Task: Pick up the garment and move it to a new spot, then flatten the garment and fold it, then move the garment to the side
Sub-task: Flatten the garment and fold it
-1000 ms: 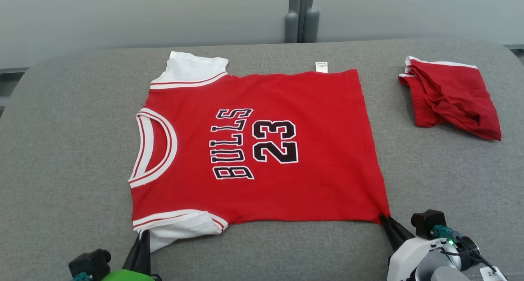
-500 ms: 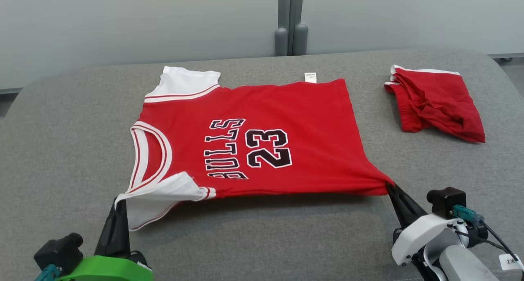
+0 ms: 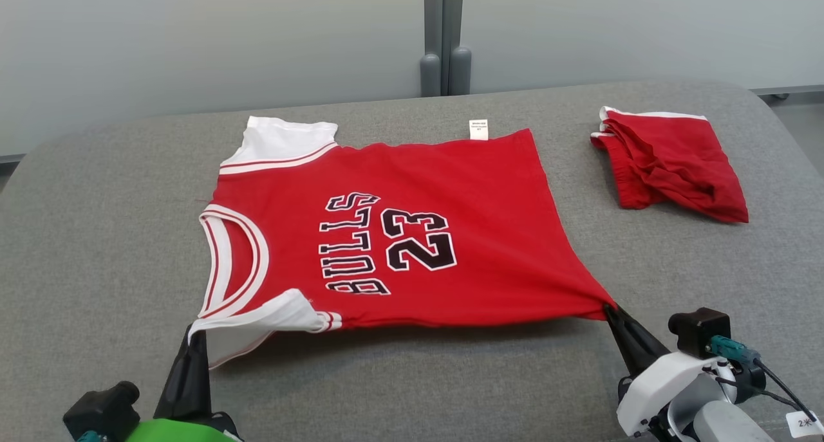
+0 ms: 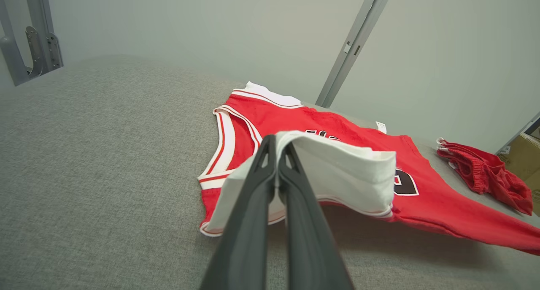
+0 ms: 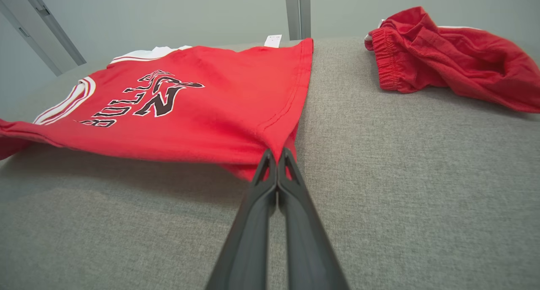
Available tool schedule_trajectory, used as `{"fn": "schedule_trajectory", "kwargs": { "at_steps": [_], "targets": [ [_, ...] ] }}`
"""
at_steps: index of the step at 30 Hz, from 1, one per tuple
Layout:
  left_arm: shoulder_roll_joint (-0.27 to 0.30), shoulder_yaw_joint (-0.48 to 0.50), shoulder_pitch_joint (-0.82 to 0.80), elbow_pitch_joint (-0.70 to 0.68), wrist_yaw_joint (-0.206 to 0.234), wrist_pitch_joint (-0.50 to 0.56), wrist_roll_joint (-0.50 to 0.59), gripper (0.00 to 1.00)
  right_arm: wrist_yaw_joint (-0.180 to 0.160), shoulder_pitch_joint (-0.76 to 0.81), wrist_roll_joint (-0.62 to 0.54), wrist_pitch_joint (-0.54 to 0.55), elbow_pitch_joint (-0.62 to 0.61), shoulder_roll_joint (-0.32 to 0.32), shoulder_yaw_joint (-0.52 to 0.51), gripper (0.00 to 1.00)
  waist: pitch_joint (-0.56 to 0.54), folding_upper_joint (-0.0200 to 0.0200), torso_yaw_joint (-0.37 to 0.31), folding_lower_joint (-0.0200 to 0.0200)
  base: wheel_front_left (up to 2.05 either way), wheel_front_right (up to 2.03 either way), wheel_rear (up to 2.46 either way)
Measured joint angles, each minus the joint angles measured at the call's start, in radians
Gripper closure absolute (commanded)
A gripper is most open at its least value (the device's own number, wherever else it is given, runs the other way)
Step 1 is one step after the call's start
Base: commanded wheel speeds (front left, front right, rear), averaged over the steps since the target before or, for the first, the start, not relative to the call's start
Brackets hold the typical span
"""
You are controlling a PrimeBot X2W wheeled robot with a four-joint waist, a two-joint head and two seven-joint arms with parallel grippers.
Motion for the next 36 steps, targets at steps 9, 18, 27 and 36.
{"fn": "schedule_trajectory", "kwargs": {
  "at_steps": [9, 18, 27, 36],
  "targets": [
    [0.040, -0.050, -0.133, 0.072, -0.012, 0.049, 0.060, 1.00, 0.000, -0.127, -0.002, 0.120, 0.049, -0.039, 0.070, 1.00, 0.051, 0.0000, 0.009, 0.0000, 0.00, 0.00, 0.00],
    [0.046, -0.052, -0.339, 0.161, -0.010, 0.086, 0.094, 1.00, 0.000, -0.321, 0.019, 0.225, 0.070, -0.072, 0.104, 1.00, 0.147, 0.0000, 0.020, 0.0000, 0.00, 0.00, 0.00],
    [0.063, -0.079, -0.519, 0.276, -0.010, 0.120, 0.135, 1.00, 0.000, -0.480, 0.032, 0.278, 0.113, -0.070, 0.143, 1.00, 0.274, 0.0000, 0.022, 0.0000, 0.00, 0.00, 0.00],
    [0.065, -0.085, -0.600, 0.392, -0.019, 0.117, 0.153, 0.00, 0.000, -0.515, 0.041, 0.255, 0.176, -0.065, 0.151, 0.00, 0.337, 0.0000, 0.020, 0.0001, 0.00, 0.00, 0.00]
  ]
}}
